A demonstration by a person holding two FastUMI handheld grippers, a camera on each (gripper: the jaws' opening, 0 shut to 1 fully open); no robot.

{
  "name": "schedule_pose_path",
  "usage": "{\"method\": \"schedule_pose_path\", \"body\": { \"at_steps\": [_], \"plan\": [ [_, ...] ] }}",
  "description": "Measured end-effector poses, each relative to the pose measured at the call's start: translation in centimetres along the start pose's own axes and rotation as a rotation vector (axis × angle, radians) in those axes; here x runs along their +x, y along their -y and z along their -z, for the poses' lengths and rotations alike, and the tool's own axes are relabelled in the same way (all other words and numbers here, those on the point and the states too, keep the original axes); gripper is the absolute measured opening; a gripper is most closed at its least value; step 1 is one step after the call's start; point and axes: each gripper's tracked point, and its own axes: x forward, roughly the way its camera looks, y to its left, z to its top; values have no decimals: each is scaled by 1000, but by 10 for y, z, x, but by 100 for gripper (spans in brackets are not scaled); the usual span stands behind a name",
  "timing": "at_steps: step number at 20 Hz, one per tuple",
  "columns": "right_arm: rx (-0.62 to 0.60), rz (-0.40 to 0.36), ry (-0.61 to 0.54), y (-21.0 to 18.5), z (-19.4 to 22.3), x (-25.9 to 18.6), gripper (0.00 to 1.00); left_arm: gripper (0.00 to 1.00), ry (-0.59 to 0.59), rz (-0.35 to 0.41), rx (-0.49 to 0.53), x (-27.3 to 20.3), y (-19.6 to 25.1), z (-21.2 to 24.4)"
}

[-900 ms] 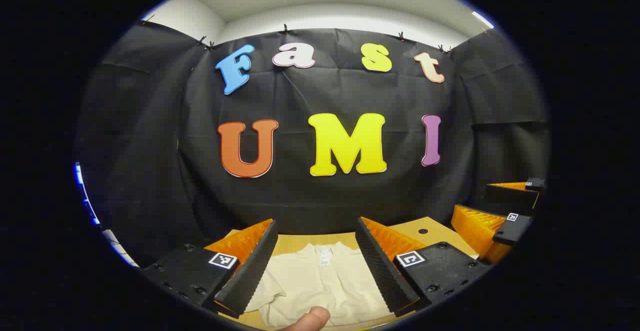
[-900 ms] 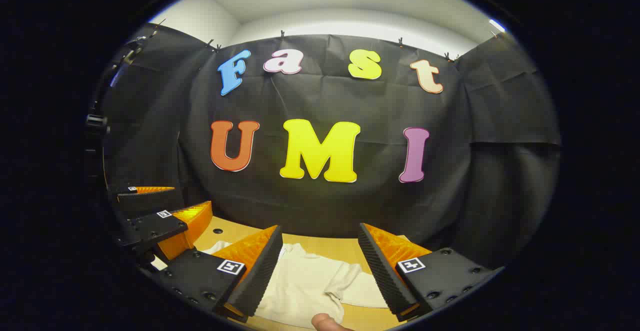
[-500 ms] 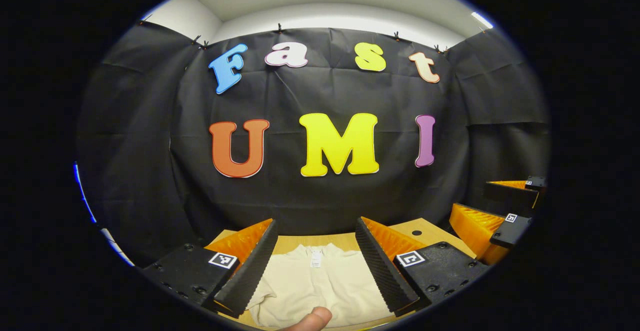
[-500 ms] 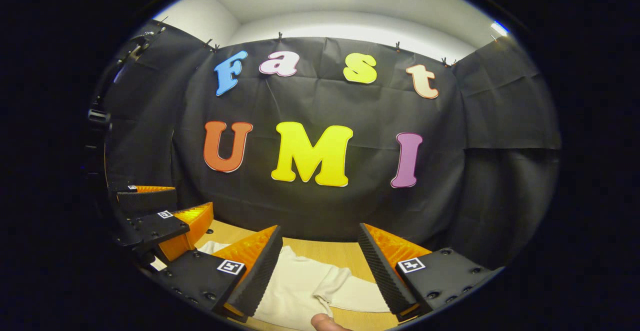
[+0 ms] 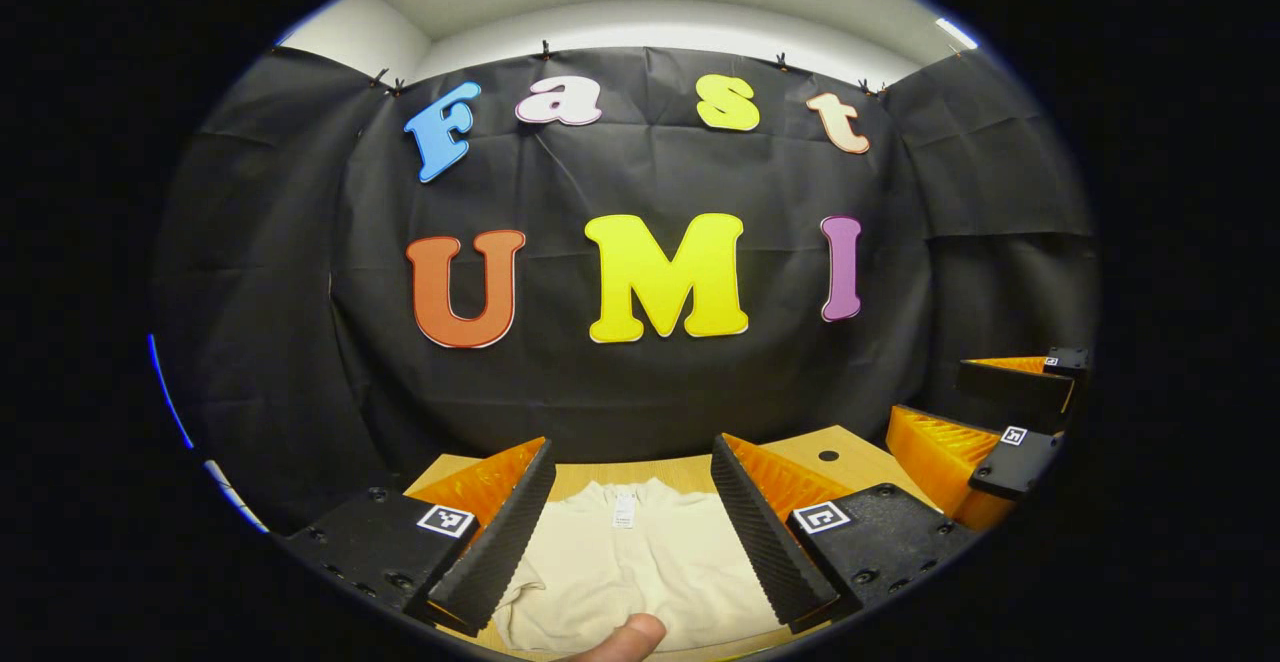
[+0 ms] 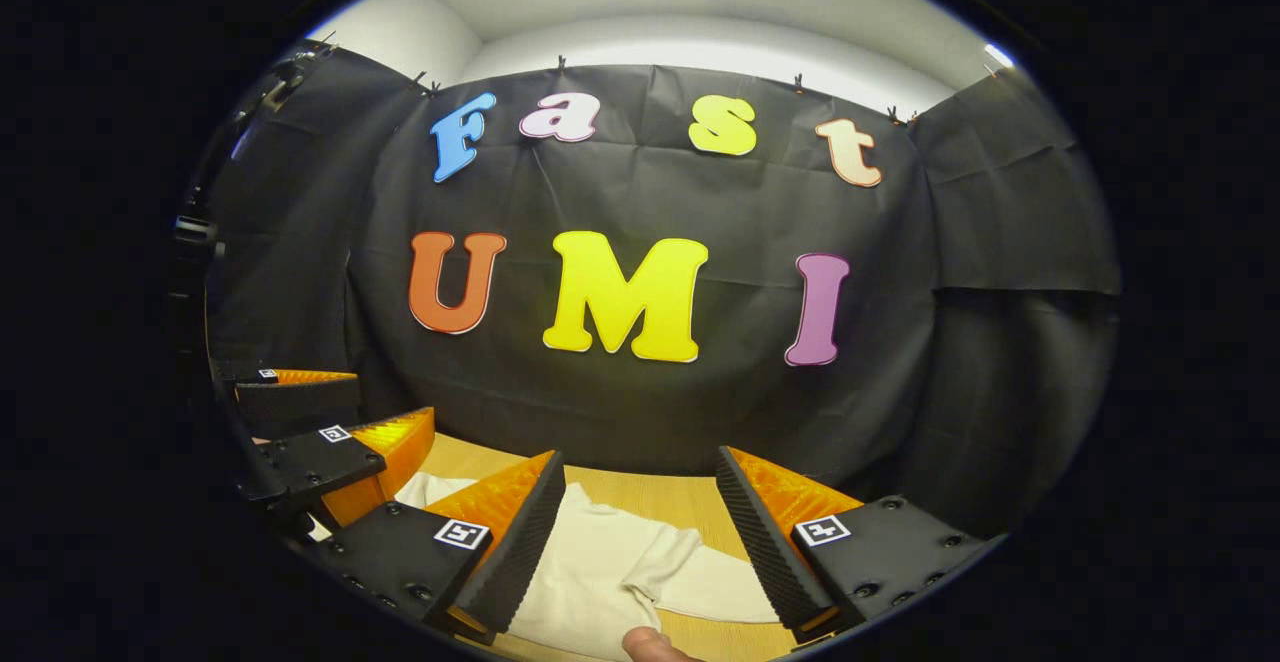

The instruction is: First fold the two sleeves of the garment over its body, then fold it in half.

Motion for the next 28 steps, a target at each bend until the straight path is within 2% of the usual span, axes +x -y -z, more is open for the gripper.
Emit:
{"method": "schedule_pose_path", "body": {
  "at_steps": [6,14,17,18,19,21,25,28],
  "plan": [
    [-5,-18,2,2,4,2,95,99,4,0,10,0,6,1],
    [30,3,-5,23,11,21,95,99,-30,-33,4,9,3,11],
    [55,43,-28,52,30,40,94,100,-28,-61,7,9,-1,9],
    [59,59,-33,63,37,47,95,94,-26,-70,9,9,-2,8],
    [49,86,-41,80,49,54,94,99,-24,-82,12,9,-3,7],
    [34,122,-64,105,74,67,95,99,-30,-101,15,9,-2,10],
    [31,216,-153,170,136,79,94,99,-44,-148,39,5,-3,11],
    [42,281,-263,215,193,80,95,99,-50,-167,44,-2,3,13]
  ]
}}
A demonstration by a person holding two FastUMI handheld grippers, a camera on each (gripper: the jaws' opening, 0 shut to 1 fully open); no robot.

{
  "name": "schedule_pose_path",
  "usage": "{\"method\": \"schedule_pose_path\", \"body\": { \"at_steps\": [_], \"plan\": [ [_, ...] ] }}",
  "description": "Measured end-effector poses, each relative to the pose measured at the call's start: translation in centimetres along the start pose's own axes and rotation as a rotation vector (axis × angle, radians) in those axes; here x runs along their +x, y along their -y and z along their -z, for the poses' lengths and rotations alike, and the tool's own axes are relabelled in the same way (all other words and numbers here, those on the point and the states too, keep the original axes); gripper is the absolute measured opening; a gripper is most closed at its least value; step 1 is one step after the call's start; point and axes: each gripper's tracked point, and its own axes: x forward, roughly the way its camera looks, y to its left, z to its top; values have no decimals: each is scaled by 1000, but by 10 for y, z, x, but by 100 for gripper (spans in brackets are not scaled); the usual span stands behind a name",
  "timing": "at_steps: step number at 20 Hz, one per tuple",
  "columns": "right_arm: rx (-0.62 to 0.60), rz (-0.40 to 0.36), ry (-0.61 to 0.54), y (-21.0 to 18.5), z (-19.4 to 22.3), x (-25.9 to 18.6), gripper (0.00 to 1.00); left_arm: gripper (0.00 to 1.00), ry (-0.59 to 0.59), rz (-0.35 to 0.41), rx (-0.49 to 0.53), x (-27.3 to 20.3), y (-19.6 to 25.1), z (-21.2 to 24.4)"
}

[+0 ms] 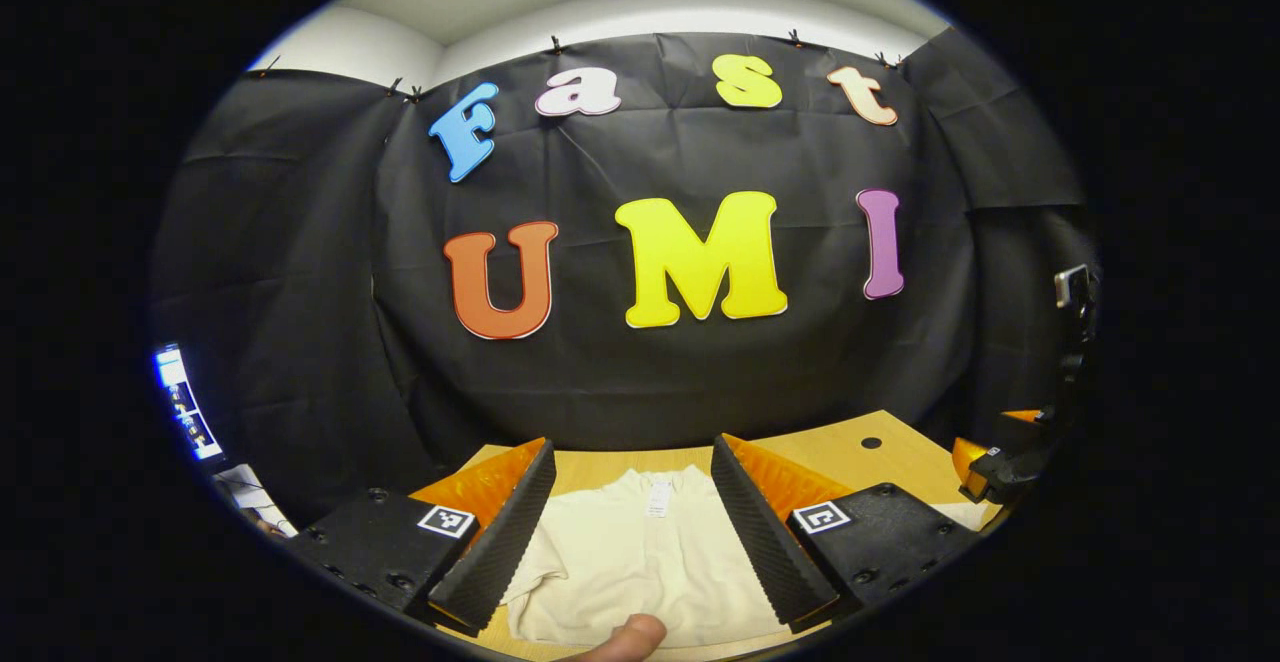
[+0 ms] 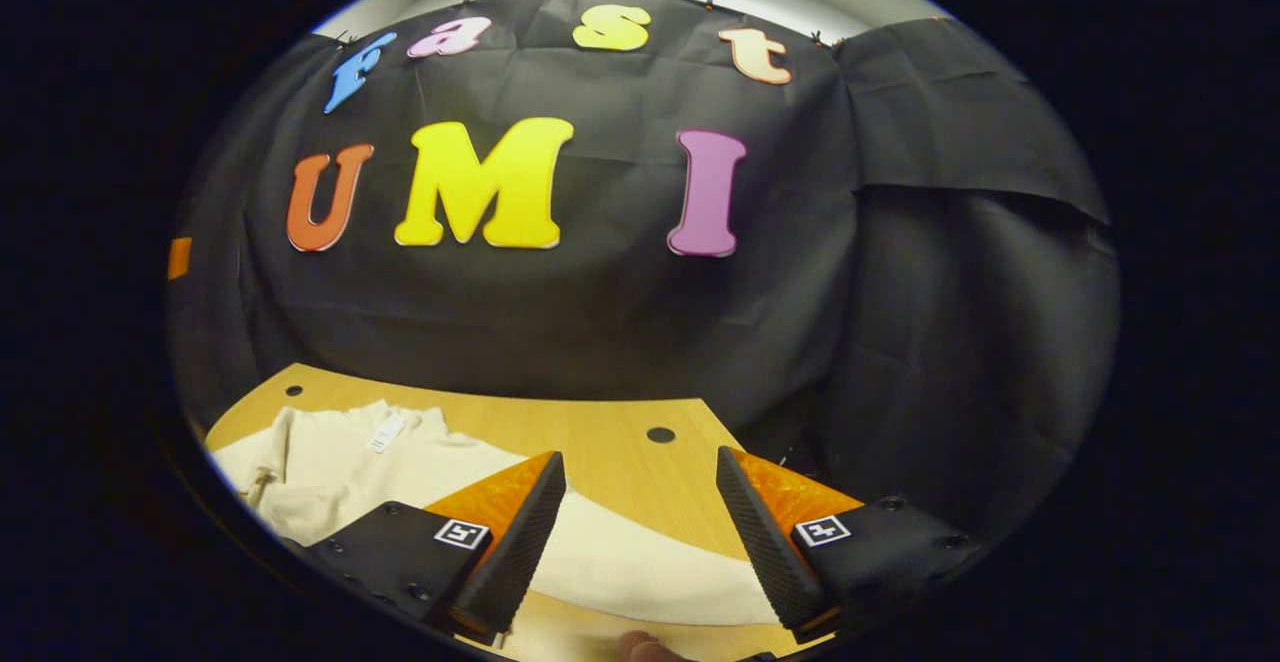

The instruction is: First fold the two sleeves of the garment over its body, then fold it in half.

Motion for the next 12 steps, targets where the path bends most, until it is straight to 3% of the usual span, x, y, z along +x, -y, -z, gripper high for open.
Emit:
{"method": "schedule_pose_path", "body": {
  "at_steps": [2,5,9,12],
  "plan": [
    [15,37,-85,28,36,12,95,99,-11,-11,-6,-4,5,1],
    [28,157,-164,84,84,26,95,99,-17,-49,-4,-11,10,-1],
    [36,191,-329,118,152,43,95,99,1,-101,-28,-16,11,-12],
    [121,212,-456,132,184,50,95,99,9,-120,-53,-23,13,-18]
  ]
}}
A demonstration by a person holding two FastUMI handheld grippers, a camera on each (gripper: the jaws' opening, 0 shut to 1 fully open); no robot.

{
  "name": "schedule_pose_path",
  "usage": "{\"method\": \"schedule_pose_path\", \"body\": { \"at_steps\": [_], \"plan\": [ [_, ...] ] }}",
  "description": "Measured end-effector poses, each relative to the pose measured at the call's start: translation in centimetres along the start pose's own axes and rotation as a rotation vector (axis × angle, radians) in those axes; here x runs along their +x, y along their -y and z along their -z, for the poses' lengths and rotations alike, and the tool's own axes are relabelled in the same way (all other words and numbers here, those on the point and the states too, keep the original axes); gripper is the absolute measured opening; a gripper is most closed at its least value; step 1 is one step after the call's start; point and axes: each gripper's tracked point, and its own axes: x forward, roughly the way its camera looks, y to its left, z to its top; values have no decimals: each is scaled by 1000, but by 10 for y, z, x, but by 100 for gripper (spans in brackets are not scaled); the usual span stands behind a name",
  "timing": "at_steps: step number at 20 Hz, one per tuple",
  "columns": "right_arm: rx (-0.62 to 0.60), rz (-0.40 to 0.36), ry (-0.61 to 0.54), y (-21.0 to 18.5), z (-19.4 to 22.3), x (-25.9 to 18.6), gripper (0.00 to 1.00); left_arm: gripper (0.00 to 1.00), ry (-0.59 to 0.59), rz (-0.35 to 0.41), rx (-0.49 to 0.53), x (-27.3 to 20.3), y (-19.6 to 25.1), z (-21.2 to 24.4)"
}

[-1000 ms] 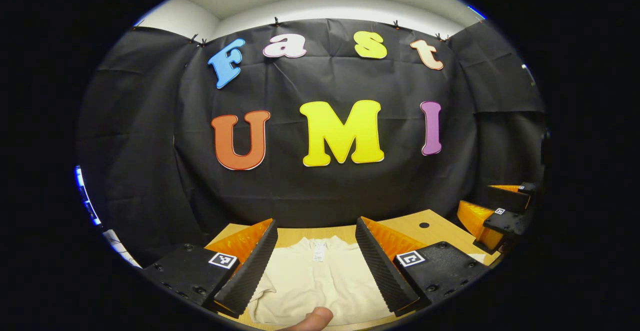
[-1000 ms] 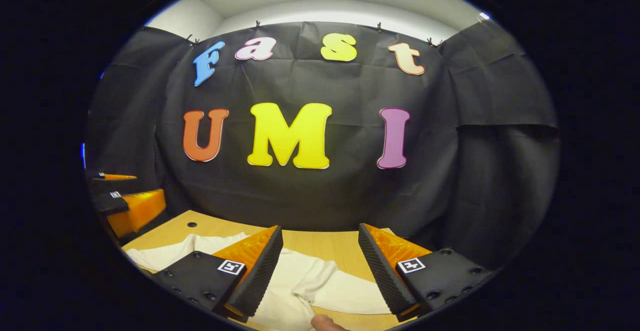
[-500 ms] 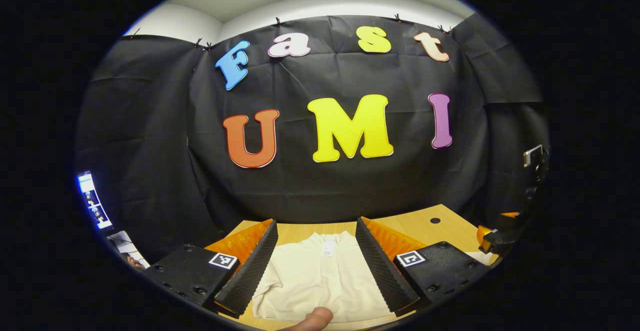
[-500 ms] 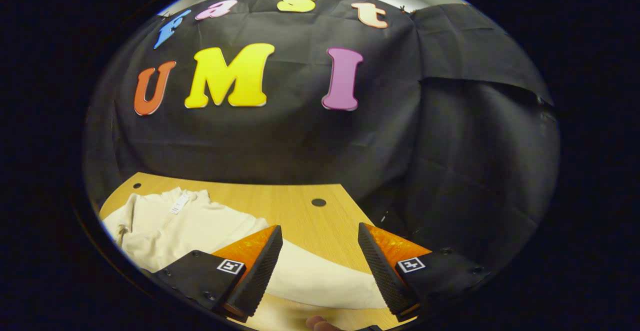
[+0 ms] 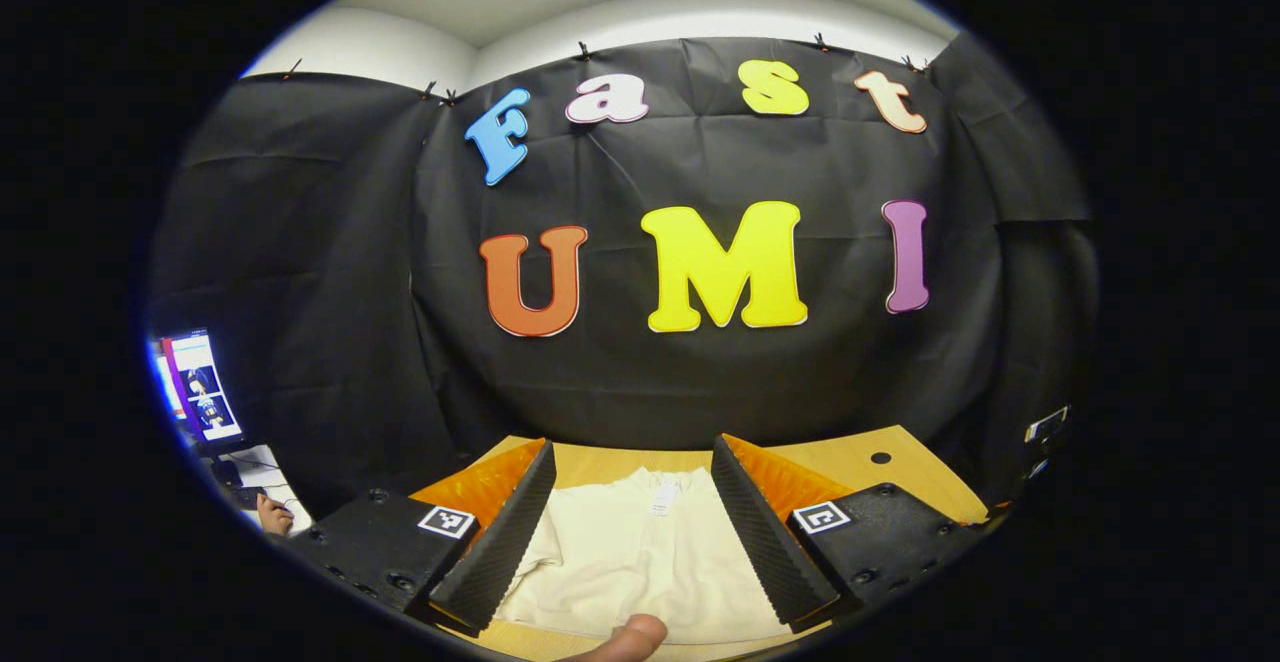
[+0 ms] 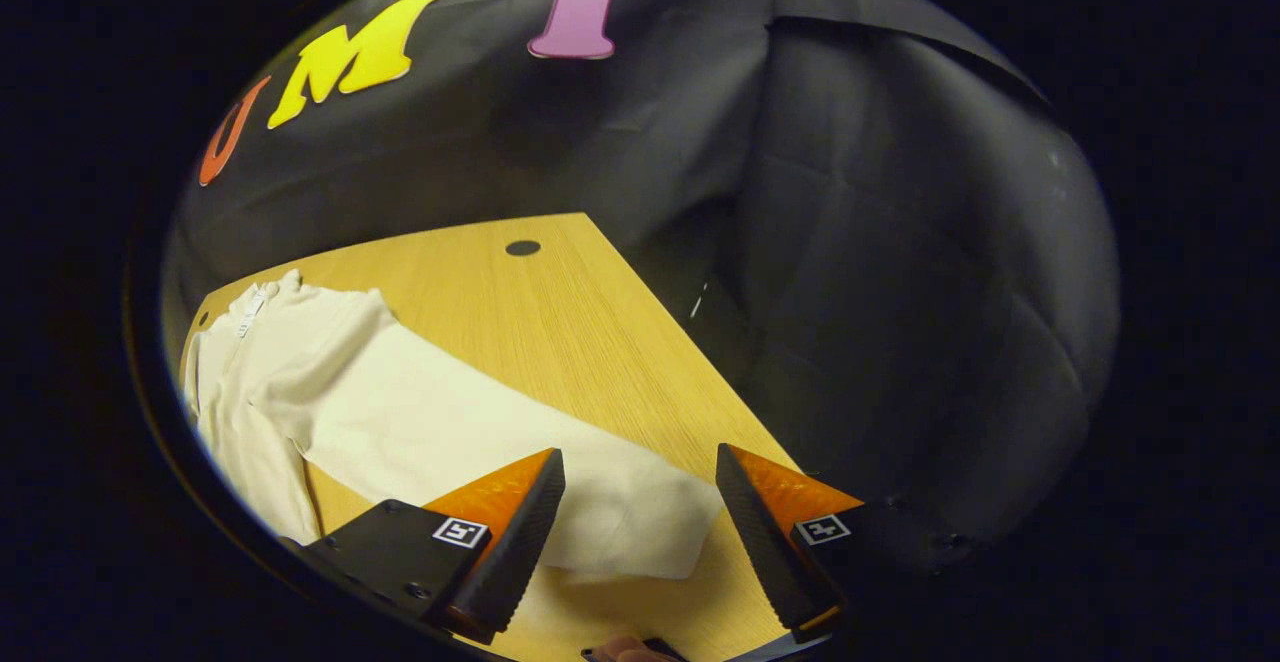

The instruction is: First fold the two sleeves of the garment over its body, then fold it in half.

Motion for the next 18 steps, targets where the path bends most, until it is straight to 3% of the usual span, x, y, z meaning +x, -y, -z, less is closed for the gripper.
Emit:
{"method": "schedule_pose_path", "body": {
  "at_steps": [8,18],
  "plan": [
    [151,68,-194,22,31,33,95,99,49,2,82,-13,-2,-13],
    [287,122,-453,22,50,39,92,99,-9,28,50,3,-16,8]
  ]
}}
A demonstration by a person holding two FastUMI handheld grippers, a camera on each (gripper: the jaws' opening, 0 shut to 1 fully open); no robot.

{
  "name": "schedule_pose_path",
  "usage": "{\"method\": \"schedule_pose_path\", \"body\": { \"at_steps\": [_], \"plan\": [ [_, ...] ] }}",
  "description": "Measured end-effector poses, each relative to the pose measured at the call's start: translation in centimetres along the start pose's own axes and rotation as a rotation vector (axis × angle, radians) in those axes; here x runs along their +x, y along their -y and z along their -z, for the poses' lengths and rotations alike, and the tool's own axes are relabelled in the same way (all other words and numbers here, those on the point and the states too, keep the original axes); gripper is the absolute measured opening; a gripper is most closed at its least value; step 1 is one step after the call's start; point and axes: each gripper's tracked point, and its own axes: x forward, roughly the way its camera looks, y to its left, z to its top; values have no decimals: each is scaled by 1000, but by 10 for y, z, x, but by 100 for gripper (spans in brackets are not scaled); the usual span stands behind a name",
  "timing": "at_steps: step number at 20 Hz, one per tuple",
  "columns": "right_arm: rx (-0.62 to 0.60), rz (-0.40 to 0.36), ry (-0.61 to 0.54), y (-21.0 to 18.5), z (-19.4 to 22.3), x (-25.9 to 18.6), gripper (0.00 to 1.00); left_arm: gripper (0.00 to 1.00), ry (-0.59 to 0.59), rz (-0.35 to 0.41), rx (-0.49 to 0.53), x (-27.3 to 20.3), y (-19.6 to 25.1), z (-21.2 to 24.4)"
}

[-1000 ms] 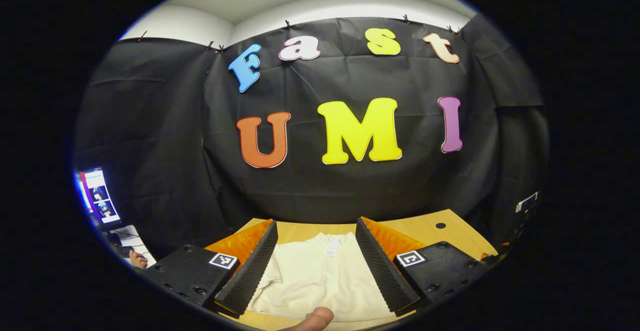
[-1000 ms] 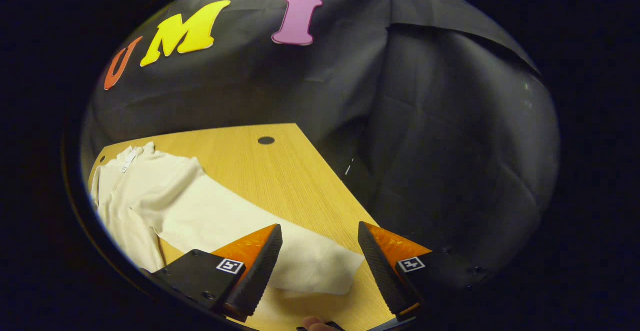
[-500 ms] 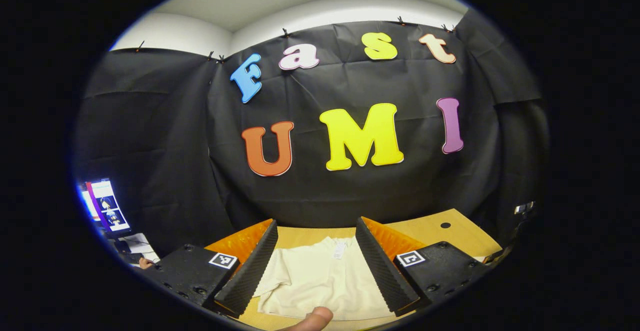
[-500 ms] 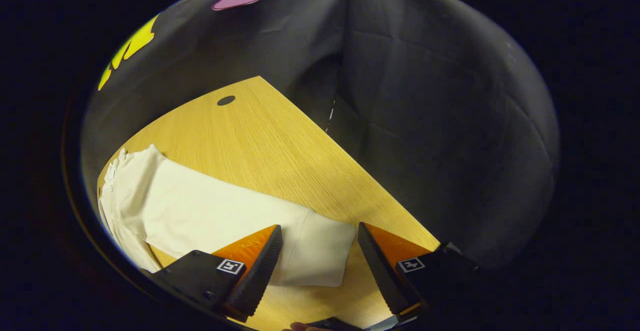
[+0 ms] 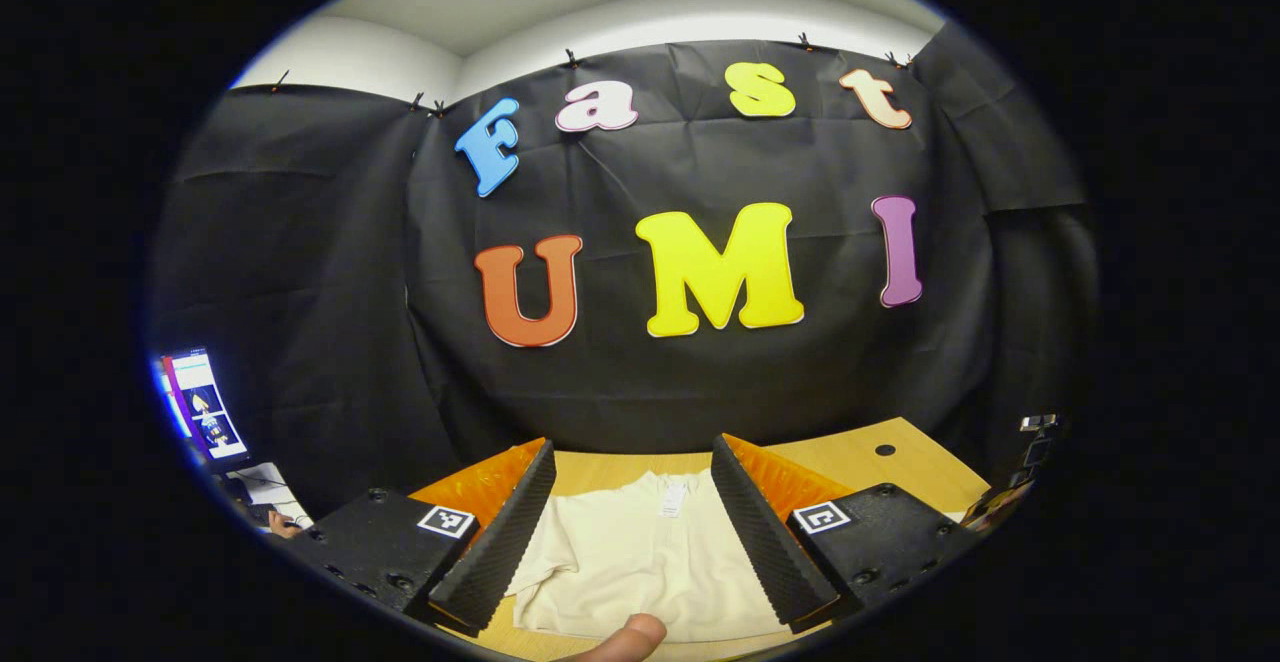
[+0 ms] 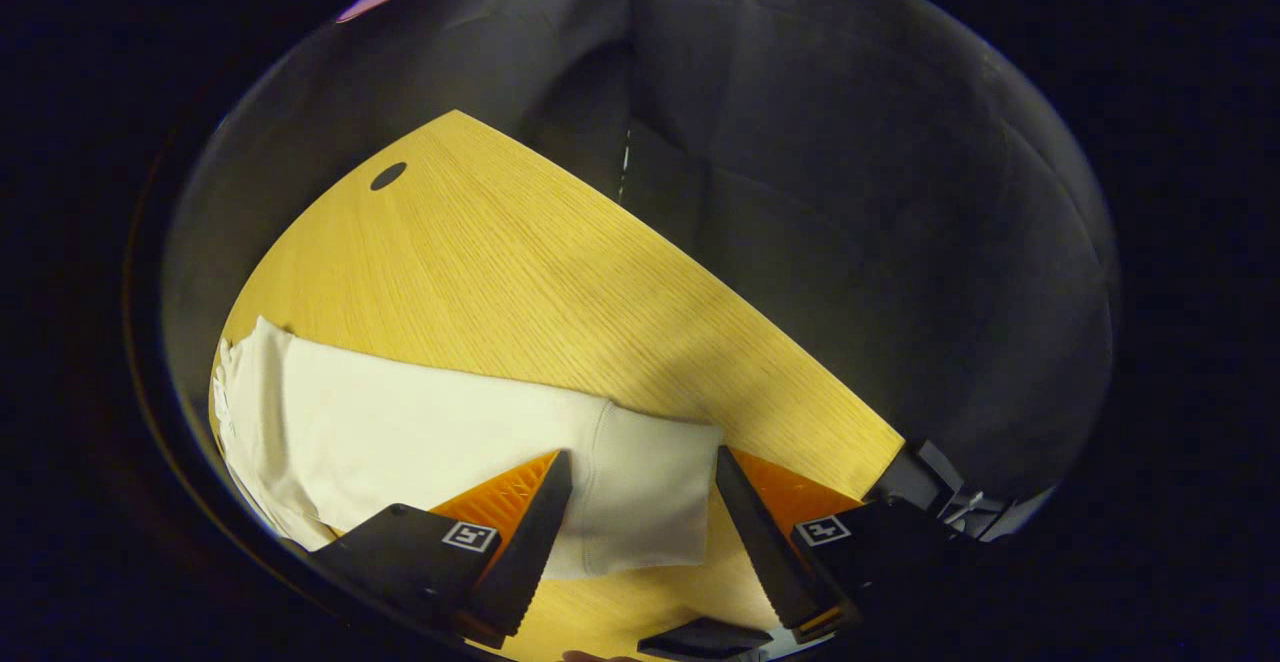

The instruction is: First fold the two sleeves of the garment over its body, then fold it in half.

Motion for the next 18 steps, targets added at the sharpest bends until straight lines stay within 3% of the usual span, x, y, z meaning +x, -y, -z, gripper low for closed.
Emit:
{"method": "schedule_pose_path", "body": {
  "at_steps": [3,4,7,8,11,14,15,18],
  "plan": [
    [34,5,-44,-1,-3,0,81,99,-16,-23,-4,4,-12,9],
    [40,10,-47,1,-4,2,82,99,-22,-25,-7,6,-15,11],
    [49,20,-77,-3,-7,3,68,99,-32,-39,-9,9,-25,17],
    [53,18,-89,-6,-11,3,68,100,-32,-42,-10,10,-28,17],
    [70,13,-115,-12,-10,6,36,99,-43,-49,-21,17,-37,19],
    [72,-4,-131,-22,-11,6,33,99,-41,-64,-37,22,-46,17],
    [77,0,-133,-23,-12,6,10,99,-44,-68,-37,23,-50,18],
    [84,23,-137,-23,-11,7,7,99,-36,-74,-35,28,-59,18]
  ]
}}
